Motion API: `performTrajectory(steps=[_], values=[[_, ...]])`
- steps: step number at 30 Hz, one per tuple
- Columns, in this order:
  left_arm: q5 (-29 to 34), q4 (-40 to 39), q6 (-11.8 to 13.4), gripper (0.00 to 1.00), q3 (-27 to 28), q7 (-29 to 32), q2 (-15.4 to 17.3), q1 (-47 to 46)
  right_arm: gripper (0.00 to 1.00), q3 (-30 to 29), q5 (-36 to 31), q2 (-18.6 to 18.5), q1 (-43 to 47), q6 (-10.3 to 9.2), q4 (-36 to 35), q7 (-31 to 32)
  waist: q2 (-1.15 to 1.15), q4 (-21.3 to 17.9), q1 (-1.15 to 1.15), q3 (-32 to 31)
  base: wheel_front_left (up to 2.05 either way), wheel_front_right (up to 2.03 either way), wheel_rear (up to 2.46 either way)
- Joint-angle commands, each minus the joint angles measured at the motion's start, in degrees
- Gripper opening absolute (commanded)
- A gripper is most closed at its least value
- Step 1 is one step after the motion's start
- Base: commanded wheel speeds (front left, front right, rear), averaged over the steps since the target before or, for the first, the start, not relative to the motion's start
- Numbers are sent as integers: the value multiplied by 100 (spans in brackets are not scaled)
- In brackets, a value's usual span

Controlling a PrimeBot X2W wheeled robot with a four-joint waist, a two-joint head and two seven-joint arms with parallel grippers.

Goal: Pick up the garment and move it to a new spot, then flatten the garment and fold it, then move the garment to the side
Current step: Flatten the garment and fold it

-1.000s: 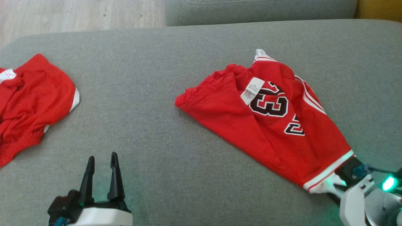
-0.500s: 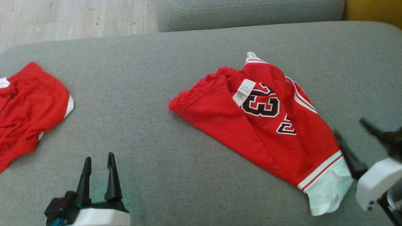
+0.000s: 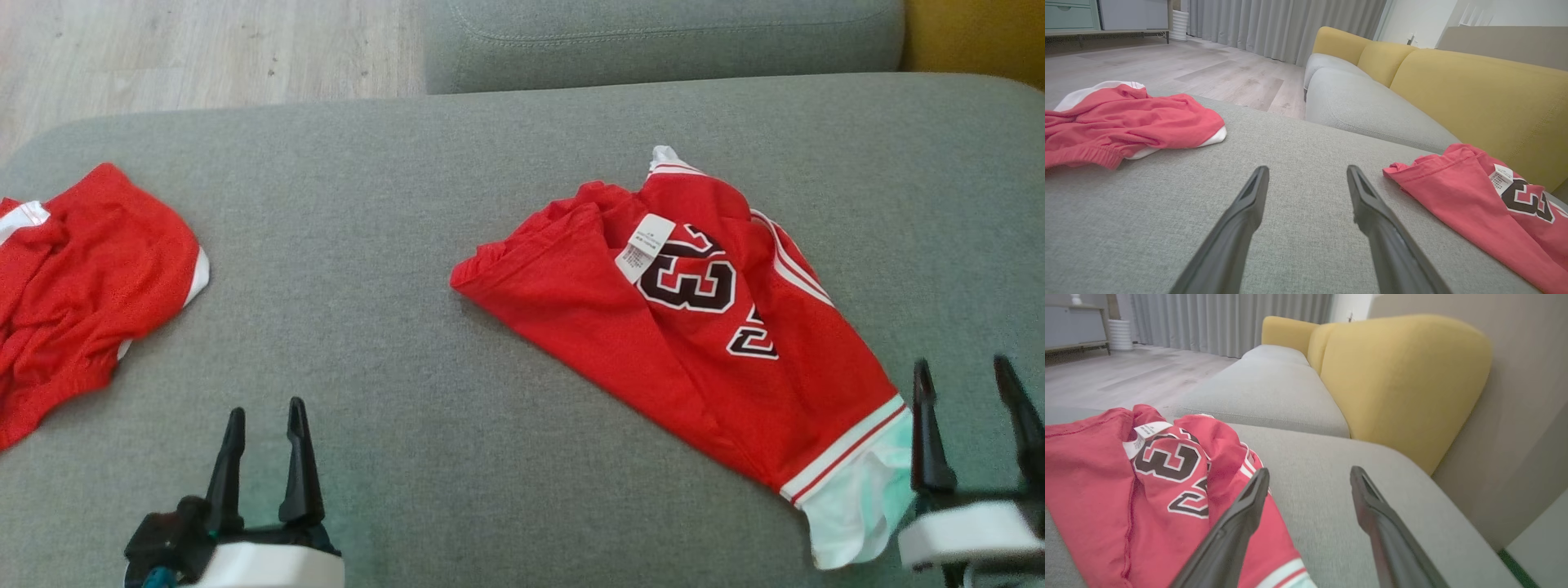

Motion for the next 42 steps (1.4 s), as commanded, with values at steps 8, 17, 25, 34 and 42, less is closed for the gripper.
performTrajectory(steps=[8, 17, 25, 34, 42], values=[[149, -105, -44, 100, 45, -55, 2, -149, 100, -31, 633, -56, -522, 42, 1536, -1009, 0, 60, 0, 2, 0, 0, 0], [196, -49, -78, 100, -26, -55, 2, -267, 100, 478, 1098, -55, -756, 42, 1432, -1018, 0, 160, 0, 29, 0, 0, 0], [185, -13, -95, 100, -40, -55, 2, -274, 100, 844, 1386, -55, -725, 42, 1389, -1018, 0, 200, 0, 9, 0, 0, 0], [385, -149, -151, 100, -370, -55, 2, -805, 100, 1182, 1410, -55, -836, 42, 1402, -1019, 0, 6, 0, 176, 0, 0, 0], [243, 554, -189, 100, -2083, 536, 43, -2728, 100, 1438, 1467, -55, -1094, 42, 1279, -1019, 0, -374, 0, 536, 0, 0, 0]])
